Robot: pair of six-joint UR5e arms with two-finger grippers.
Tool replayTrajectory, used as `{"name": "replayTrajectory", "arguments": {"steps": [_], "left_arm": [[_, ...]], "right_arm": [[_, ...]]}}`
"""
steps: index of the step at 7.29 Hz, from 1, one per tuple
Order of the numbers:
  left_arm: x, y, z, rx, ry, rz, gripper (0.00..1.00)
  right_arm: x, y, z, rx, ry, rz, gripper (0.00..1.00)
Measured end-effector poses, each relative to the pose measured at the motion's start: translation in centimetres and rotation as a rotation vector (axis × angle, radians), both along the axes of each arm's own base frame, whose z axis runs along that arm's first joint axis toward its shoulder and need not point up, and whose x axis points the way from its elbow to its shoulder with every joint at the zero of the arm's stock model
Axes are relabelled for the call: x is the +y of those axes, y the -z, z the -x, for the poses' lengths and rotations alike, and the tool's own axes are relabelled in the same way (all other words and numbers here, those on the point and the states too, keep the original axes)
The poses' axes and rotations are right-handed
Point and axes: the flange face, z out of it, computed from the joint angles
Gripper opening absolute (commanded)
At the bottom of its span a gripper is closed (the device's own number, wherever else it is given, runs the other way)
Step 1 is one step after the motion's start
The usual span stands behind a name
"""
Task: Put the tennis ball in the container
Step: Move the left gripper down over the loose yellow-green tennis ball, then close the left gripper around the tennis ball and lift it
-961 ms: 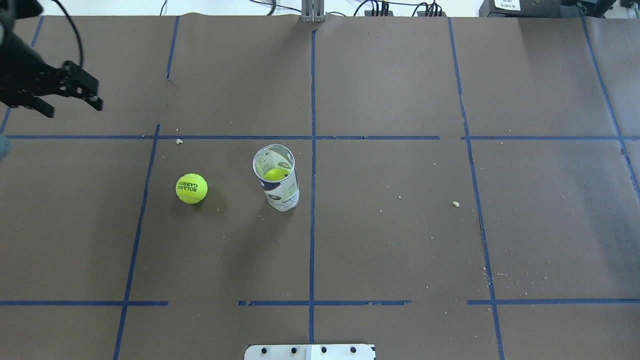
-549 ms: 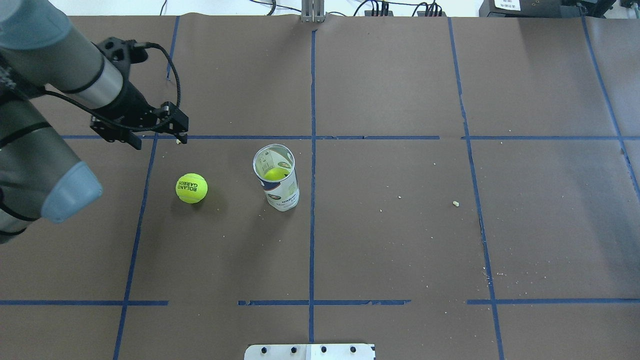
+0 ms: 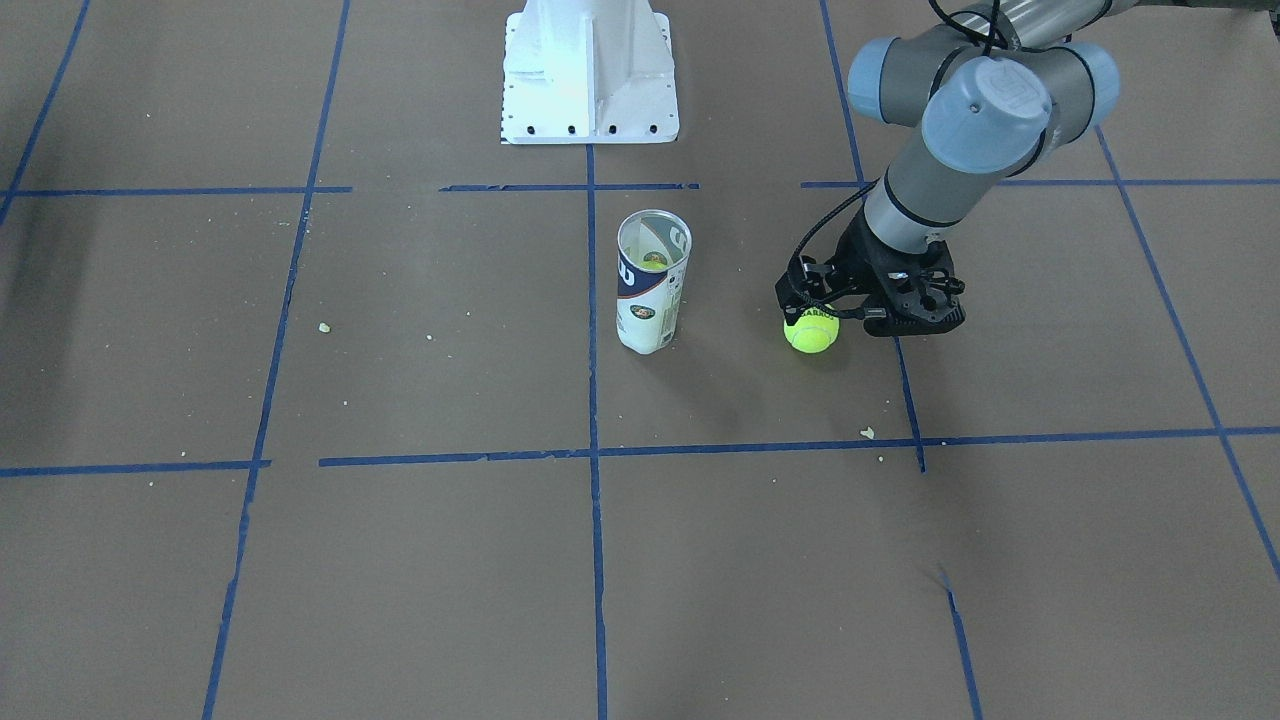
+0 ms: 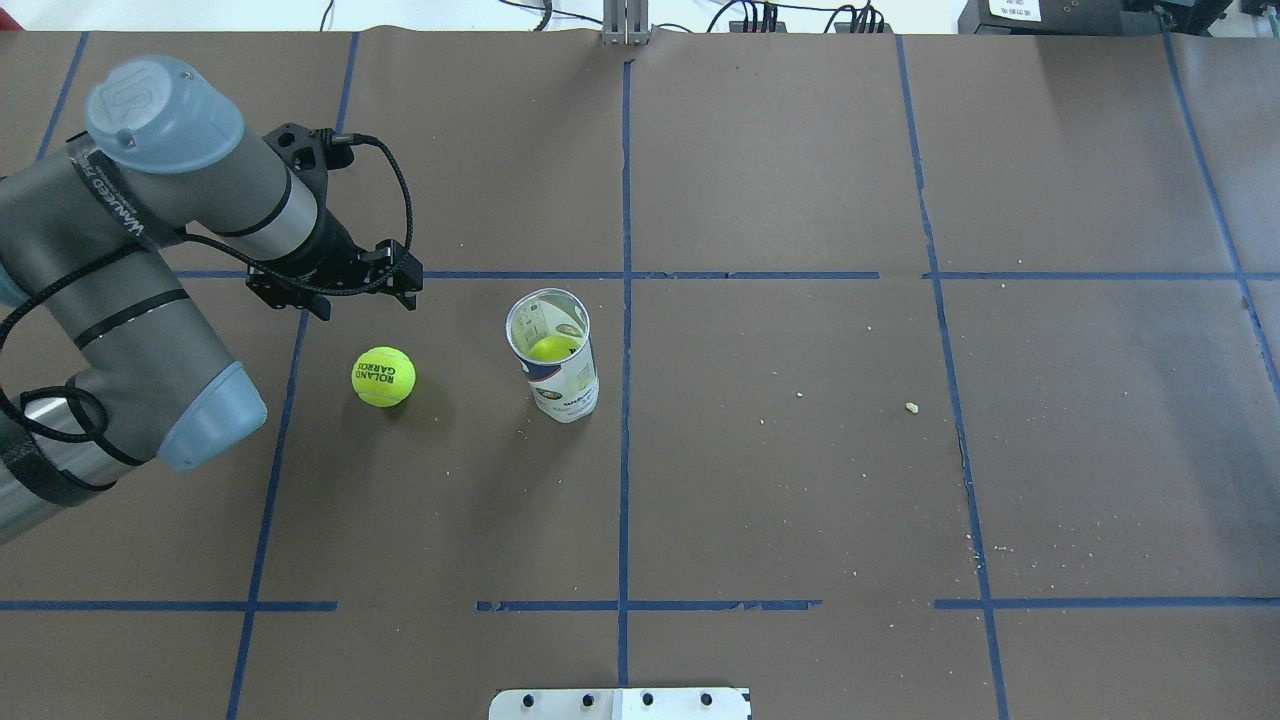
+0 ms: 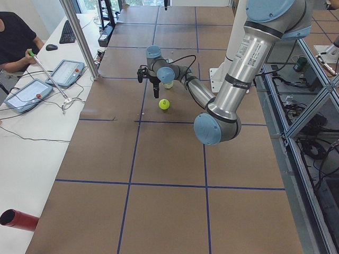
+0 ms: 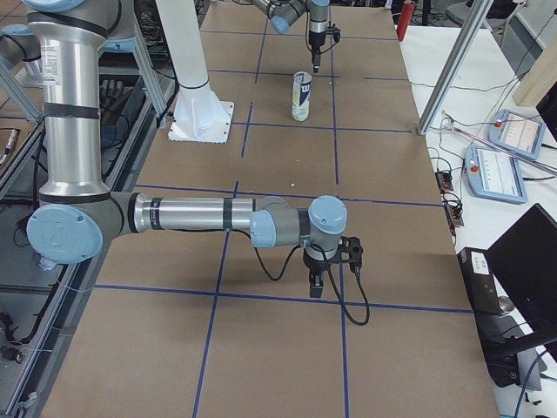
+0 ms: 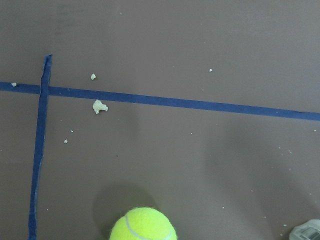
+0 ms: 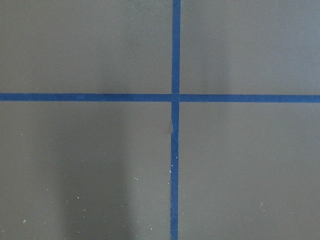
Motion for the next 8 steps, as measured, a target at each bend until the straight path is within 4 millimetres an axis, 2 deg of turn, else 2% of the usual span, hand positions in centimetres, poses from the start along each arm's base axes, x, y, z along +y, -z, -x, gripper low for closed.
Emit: {"name": "replayTrajectory", "arguments": {"steps": [3, 8], "left_arm": [[1.6, -1.2, -3.1, -0.045, -0.021, -0.019, 1.0], [1.2, -3.8, -4.5, -0.062, -0.03, -0.02, 1.0]], "right_arm": [[0.0, 0.0, 0.0, 0.0, 0.0, 0.0, 1.0], [0.0, 0.0, 0.0, 0.0, 0.0, 0.0, 1.0]]}}
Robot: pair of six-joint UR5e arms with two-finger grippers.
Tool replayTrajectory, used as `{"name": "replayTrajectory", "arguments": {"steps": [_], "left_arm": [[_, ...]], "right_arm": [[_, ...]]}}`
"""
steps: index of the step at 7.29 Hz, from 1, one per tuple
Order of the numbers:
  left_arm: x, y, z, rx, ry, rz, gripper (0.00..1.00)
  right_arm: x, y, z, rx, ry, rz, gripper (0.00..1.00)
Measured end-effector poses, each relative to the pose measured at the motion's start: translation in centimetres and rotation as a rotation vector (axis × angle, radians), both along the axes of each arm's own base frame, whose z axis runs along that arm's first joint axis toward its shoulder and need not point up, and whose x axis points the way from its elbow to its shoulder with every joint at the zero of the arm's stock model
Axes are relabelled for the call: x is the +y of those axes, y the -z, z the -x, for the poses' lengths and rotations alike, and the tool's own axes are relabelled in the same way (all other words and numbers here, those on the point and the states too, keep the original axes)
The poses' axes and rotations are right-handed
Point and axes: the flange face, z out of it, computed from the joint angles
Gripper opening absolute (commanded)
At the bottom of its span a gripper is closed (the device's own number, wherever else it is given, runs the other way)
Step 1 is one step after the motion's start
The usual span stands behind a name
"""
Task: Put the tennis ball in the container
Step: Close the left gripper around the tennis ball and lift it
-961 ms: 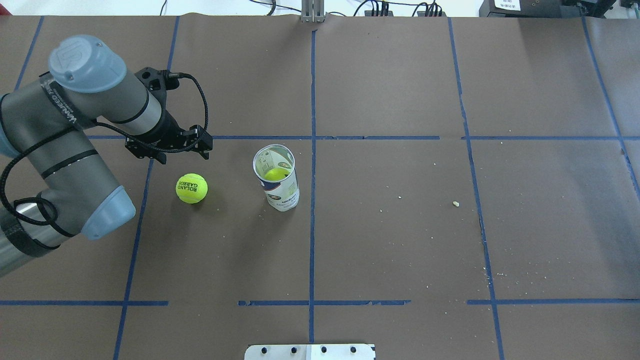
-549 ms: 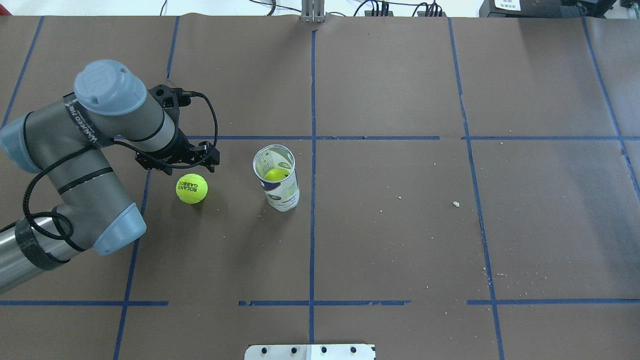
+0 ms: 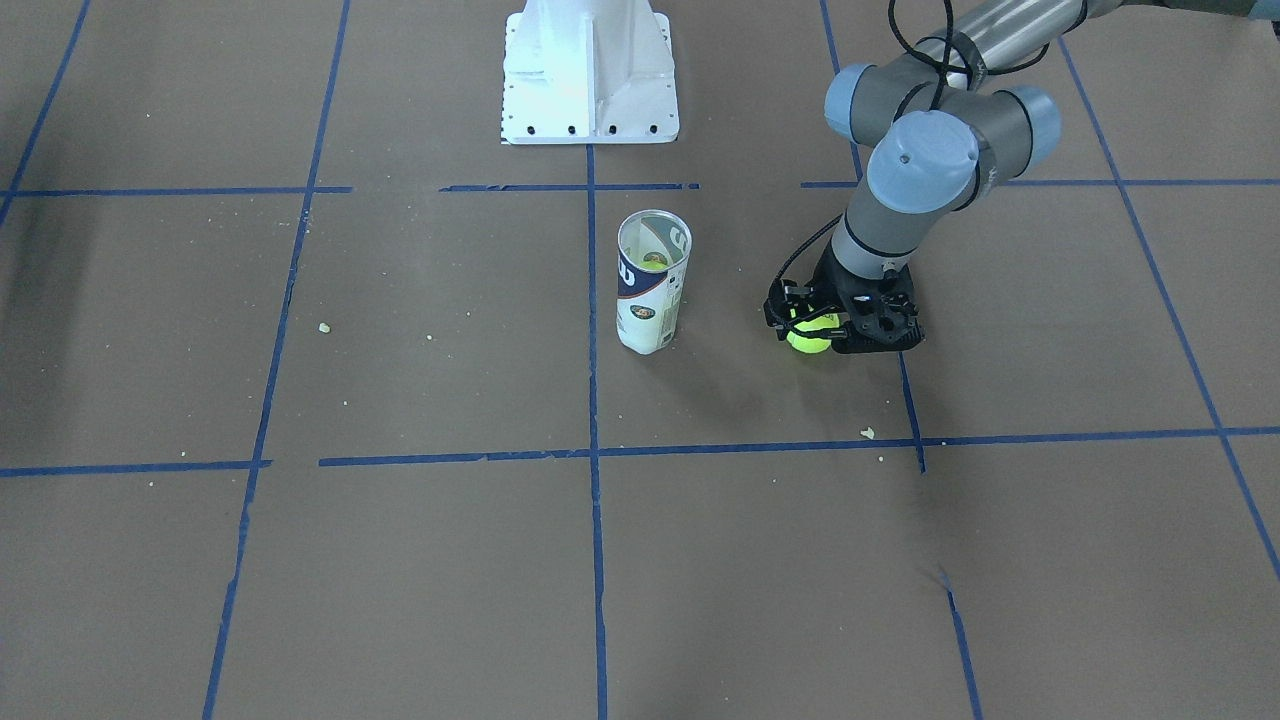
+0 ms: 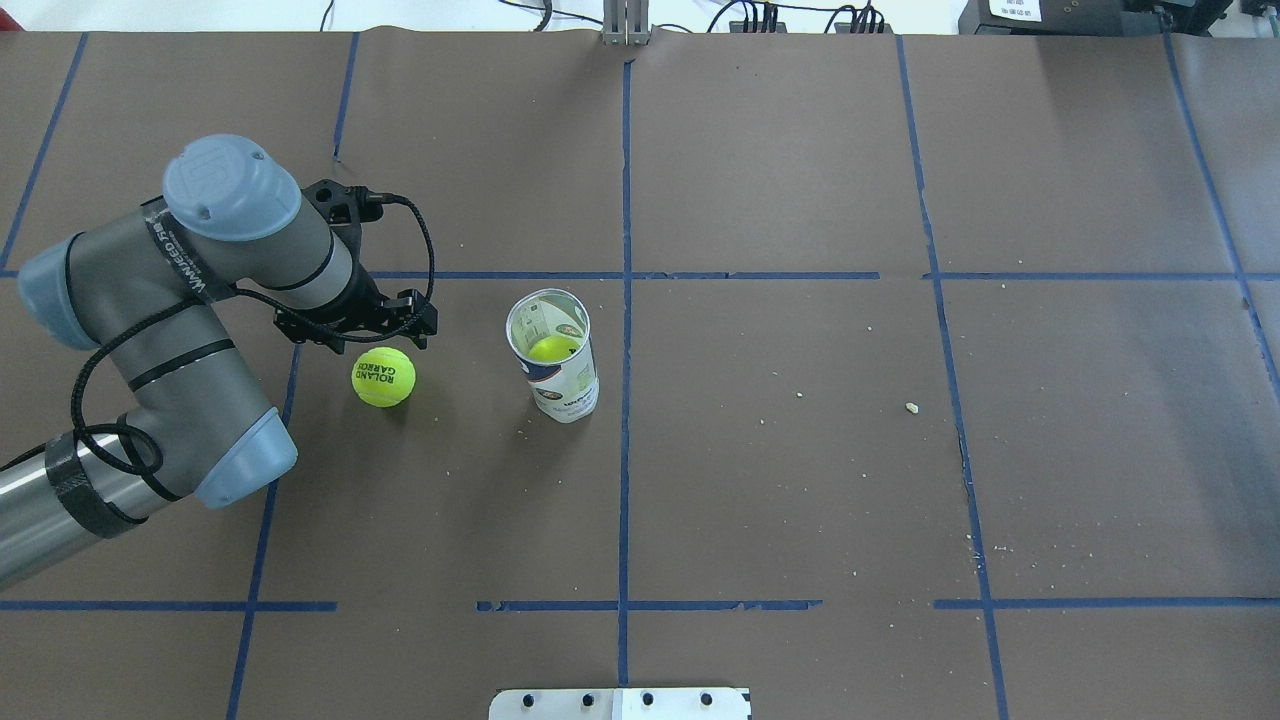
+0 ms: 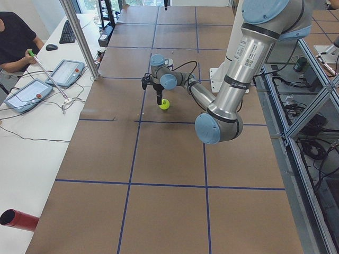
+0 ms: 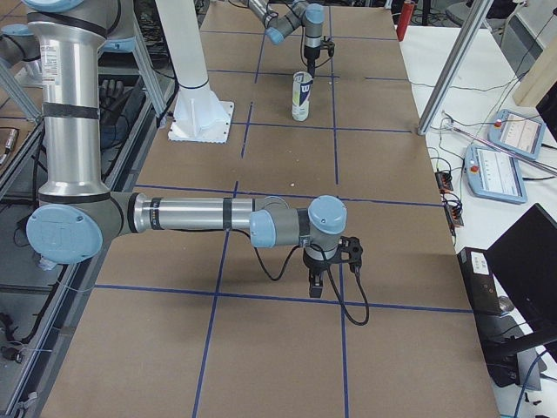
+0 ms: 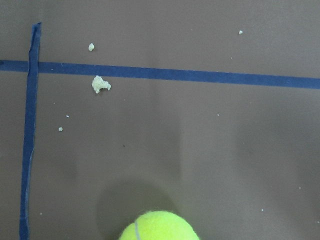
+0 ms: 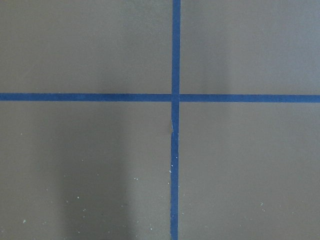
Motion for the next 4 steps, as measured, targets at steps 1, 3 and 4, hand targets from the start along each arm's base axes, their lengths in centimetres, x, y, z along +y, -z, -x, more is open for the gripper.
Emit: {"name": "replayTrajectory", "arguments": {"steps": [1, 3, 4], "left_arm": [[0.2, -0.4, -0.2, -0.001, -0.004, 0.001, 1.0], [0.8, -0.9, -0.8, -0.005, -0.016, 0.007, 1.0], [1.4, -1.1, -1.3, -0.007, -0.027, 0.011, 1.0]], "right_arm": [[0.0, 0.0, 0.0, 0.0, 0.0, 0.0, 1.0], [0.0, 0.0, 0.0, 0.0, 0.0, 0.0, 1.0], [0.0, 0.0, 0.0, 0.0, 0.0, 0.0, 1.0]]}}
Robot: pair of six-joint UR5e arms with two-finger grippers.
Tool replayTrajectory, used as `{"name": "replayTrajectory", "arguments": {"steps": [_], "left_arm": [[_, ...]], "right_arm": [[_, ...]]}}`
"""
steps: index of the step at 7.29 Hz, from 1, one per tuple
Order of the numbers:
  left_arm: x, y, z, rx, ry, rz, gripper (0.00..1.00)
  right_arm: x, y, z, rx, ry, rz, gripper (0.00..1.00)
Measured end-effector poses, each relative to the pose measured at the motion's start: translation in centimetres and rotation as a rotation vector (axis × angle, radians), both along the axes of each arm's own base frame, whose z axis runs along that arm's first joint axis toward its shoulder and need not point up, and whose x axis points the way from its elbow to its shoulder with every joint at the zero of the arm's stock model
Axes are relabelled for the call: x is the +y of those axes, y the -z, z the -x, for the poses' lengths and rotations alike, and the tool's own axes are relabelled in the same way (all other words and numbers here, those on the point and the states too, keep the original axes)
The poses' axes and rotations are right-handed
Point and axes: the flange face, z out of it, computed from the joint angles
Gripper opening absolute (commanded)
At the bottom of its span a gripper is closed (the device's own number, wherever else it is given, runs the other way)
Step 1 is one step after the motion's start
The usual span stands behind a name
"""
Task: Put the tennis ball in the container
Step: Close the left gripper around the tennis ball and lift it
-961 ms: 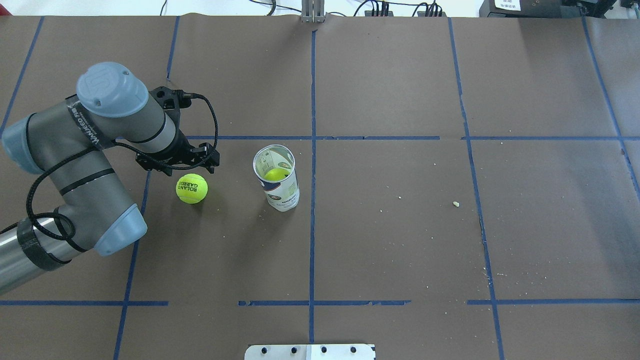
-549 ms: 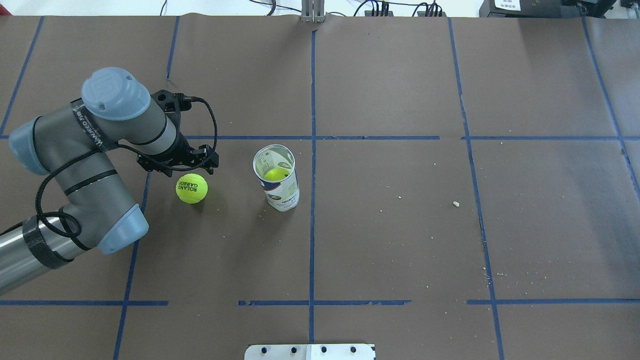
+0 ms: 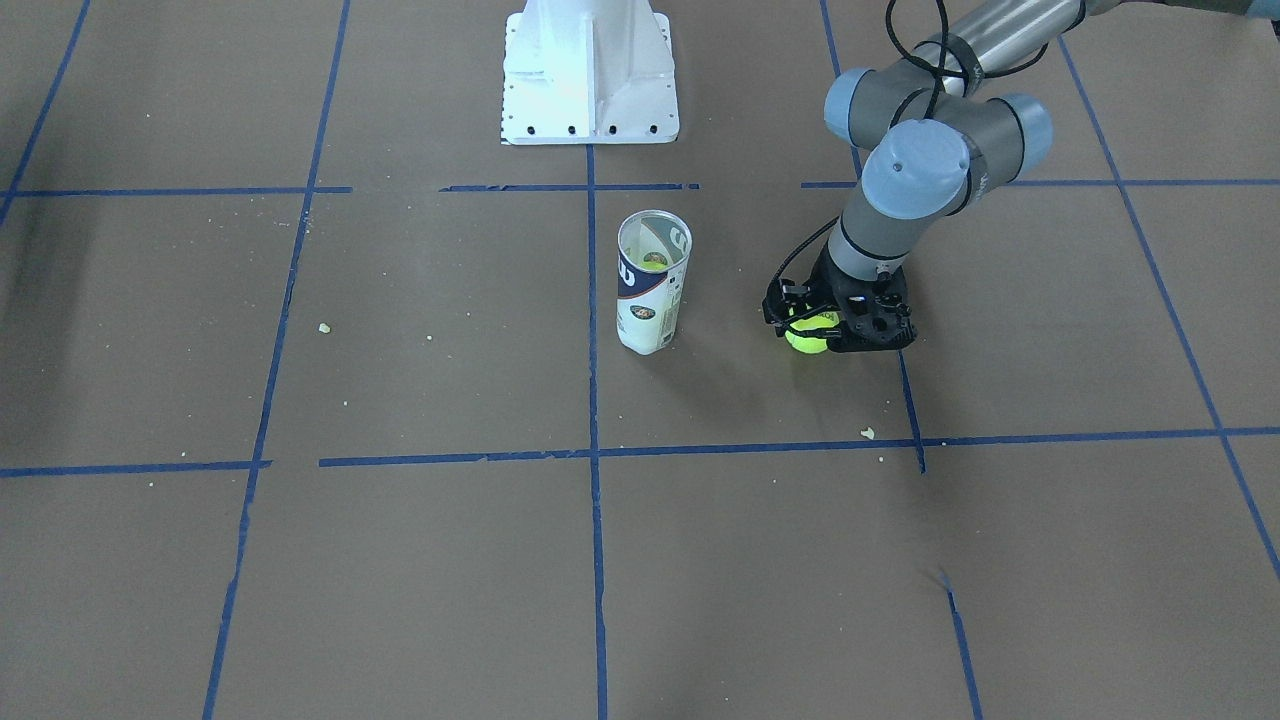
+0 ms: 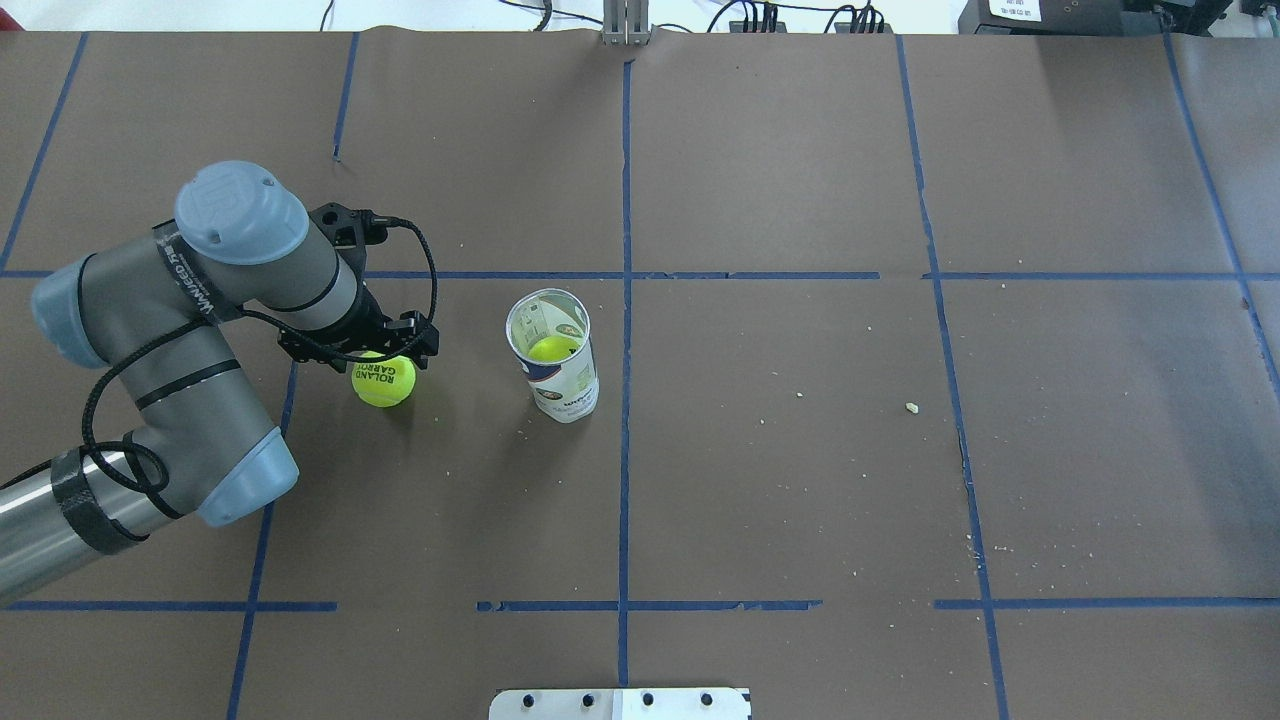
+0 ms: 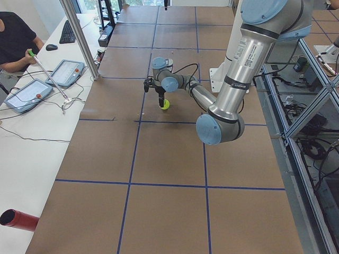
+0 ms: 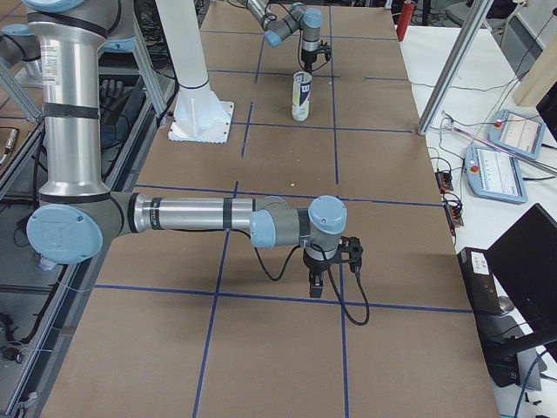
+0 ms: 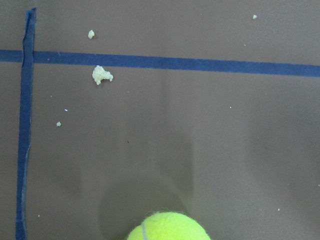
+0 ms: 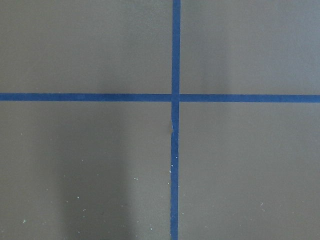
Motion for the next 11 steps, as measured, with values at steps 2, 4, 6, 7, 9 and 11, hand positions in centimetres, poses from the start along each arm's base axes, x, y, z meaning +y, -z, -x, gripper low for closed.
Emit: {"name": "replayTrajectory", "arguments": {"steps": [2, 4, 6, 7, 9, 11], "left_arm": [[0.5, -0.4, -0.7, -0.004, -0.014, 0.009, 1.0], [0.5, -0.7, -0.8, -0.008, -0.02, 0.014, 1.0], [0.5, -0.9, -0.9, -0.012, -0.024, 0.013, 0.05], [0.6, -0.7, -0.8, -0.01, -0.025, 0.011, 0.0], [0.8, 1.2, 0.3, 0.007, -0.017, -0.004, 0.0], [2.6, 7.2, 5.9, -0.007, -0.013, -0.026, 0.0]], "right_arm": [[0.0, 0.0, 0.0, 0.0, 0.0, 0.0, 1.0], [0.0, 0.0, 0.0, 0.0, 0.0, 0.0, 1.0], [0.0, 0.0, 0.0, 0.0, 0.0, 0.0, 1.0], [0.0, 0.0, 0.0, 0.0, 0.0, 0.0, 1.0], [0.0, 0.0, 0.0, 0.0, 0.0, 0.0, 1.0], [0.0, 0.0, 0.0, 0.0, 0.0, 0.0, 1.0]]}}
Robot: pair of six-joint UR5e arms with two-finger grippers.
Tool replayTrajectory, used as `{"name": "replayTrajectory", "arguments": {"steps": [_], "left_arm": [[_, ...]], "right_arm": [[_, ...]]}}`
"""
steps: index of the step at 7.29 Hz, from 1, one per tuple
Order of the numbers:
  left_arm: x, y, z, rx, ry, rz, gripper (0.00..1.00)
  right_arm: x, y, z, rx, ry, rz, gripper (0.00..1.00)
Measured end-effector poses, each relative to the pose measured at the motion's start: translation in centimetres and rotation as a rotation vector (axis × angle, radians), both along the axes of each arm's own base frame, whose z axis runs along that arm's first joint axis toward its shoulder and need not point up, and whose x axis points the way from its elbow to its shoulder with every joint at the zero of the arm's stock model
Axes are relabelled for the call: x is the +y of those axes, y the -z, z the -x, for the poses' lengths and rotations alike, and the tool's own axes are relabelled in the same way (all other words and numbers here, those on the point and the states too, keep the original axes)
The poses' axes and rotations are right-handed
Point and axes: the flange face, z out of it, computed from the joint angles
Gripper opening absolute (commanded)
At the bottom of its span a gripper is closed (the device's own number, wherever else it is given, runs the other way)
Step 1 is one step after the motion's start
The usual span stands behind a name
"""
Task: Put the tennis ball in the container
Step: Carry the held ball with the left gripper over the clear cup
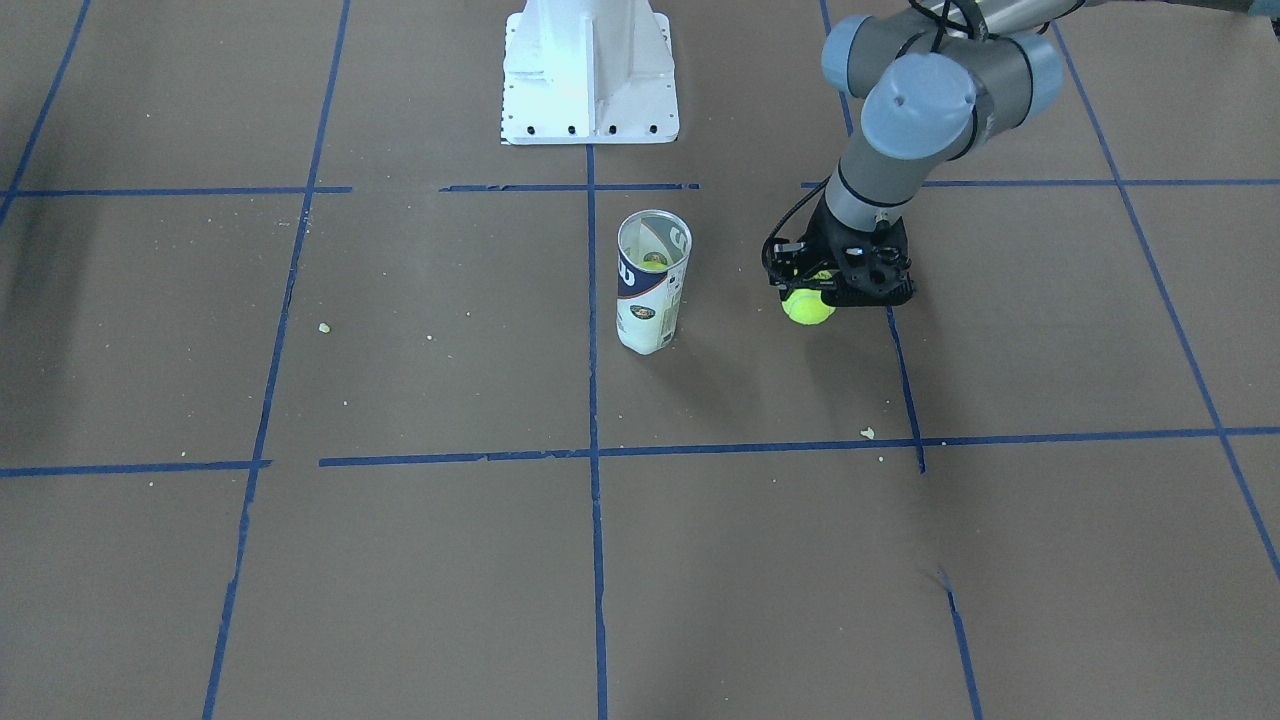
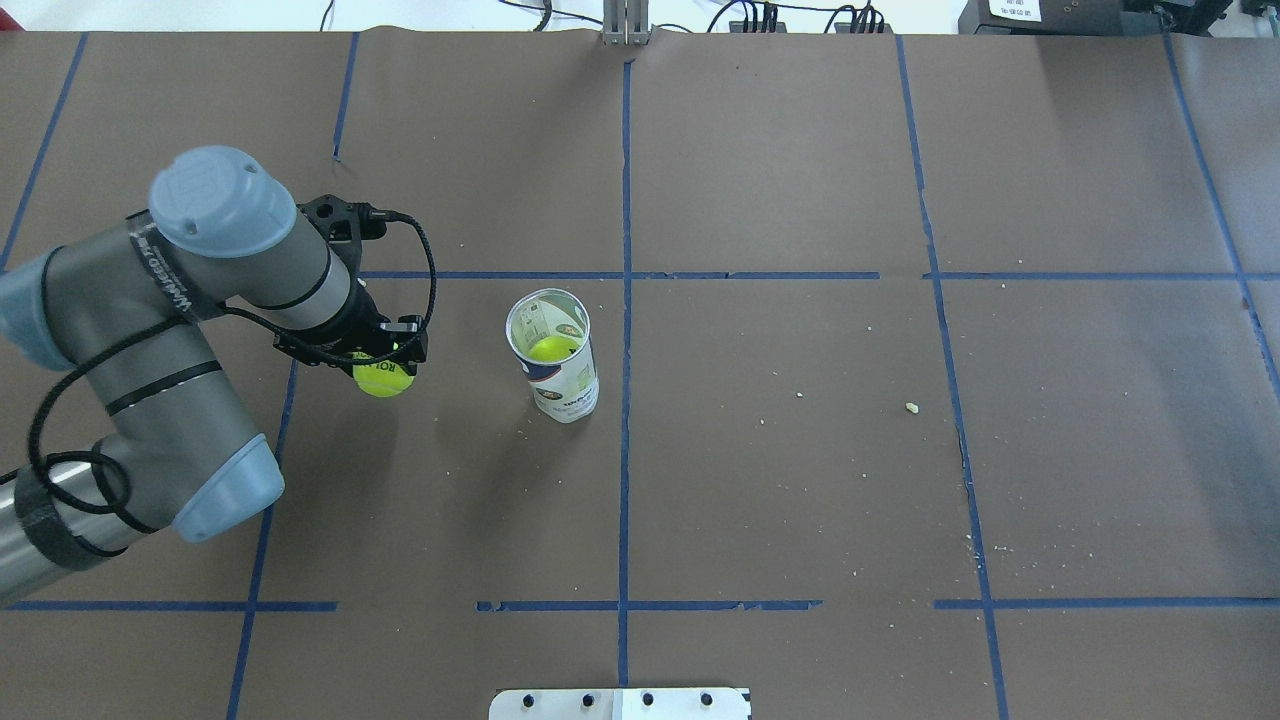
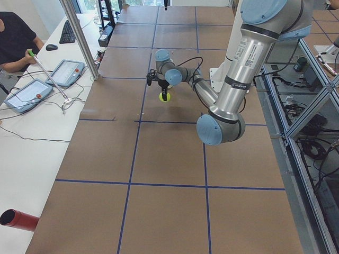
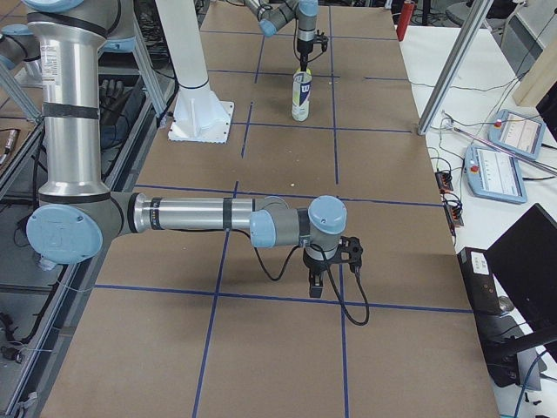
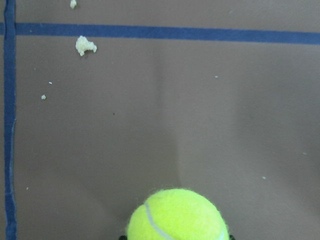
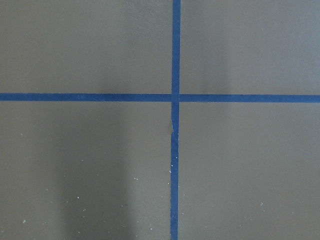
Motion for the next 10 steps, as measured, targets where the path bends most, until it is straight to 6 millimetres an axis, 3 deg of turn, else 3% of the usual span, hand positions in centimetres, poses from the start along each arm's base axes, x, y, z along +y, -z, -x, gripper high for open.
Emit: {"name": "replayTrajectory", "arguments": {"steps": [2, 3, 4, 5, 7, 10], "left_arm": [[1.7, 7.0, 8.1, -0.011, 0.034, -0.011, 0.0], [2.6, 9.6, 10.3, 0.011, 0.035, -0.001, 0.0], [3.1, 12.0, 11.0, 0.048, 0.022, 0.015, 0.0], [3.1, 13.9, 10.6, 0.085, 0.012, 0.042, 0.0], [2.0, 17.4, 8.0, 0.124, 0.02, 0.098, 0.0], [0.3, 19.2, 3.1, 0.176, 0.022, 0.12, 0.0]], "right_arm": [[0.0, 0.0, 0.0, 0.0, 0.0, 0.0, 1.0], [0.0, 0.0, 0.0, 0.0, 0.0, 0.0, 1.0], [0.0, 0.0, 0.0, 0.0, 0.0, 0.0, 1.0], [0.0, 0.0, 0.0, 0.0, 0.0, 0.0, 1.0], [0.0, 0.0, 0.0, 0.0, 0.0, 0.0, 1.0], [0.0, 0.0, 0.0, 0.0, 0.0, 0.0, 1.0]]}}
